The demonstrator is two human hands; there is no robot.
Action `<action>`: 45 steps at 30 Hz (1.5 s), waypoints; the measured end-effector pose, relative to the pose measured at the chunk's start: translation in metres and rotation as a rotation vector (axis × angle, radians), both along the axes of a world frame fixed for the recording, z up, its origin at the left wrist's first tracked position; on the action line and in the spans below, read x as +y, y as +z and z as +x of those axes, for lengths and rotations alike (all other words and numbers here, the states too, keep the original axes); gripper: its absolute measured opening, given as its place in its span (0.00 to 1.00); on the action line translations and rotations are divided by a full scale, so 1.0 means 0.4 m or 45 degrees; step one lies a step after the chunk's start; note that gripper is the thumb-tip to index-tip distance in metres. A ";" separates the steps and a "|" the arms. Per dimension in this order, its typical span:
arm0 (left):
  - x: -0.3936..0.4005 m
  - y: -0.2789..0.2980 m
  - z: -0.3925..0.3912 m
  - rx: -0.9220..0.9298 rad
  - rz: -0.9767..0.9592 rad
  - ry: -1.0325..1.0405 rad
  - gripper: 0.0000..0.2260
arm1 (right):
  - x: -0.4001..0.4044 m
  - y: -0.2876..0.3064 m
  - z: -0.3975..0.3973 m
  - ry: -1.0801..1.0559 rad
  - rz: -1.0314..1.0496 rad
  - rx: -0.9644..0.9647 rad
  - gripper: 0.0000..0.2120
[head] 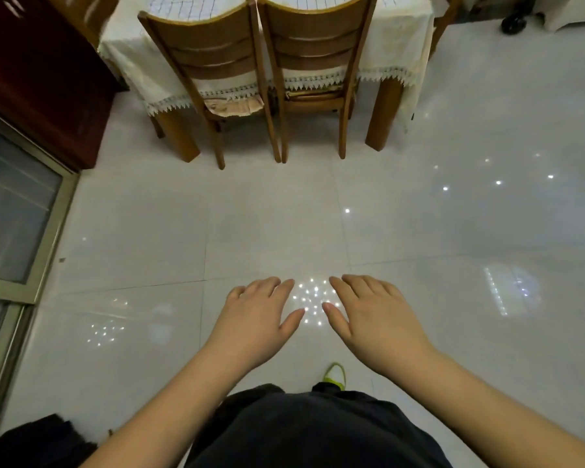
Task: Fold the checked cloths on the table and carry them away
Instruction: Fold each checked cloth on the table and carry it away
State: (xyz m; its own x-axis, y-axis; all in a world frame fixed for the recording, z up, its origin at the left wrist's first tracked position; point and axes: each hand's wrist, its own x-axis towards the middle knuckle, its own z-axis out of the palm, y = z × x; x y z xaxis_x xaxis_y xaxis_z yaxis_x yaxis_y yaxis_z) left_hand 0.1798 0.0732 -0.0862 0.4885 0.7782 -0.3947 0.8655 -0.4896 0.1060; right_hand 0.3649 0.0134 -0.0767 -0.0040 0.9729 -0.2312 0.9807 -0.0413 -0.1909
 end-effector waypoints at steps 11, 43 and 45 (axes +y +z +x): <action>0.200 -0.013 0.061 -0.040 -0.023 0.014 0.36 | 0.226 -0.020 0.072 0.034 -0.167 0.106 0.43; 1.335 -0.027 0.441 -0.066 -0.049 -0.116 0.28 | 1.305 -0.016 0.400 -0.121 -0.147 0.093 0.28; 1.403 -0.023 0.502 -0.060 -0.059 -0.087 0.27 | 1.379 -0.014 0.481 -0.089 -0.192 0.167 0.27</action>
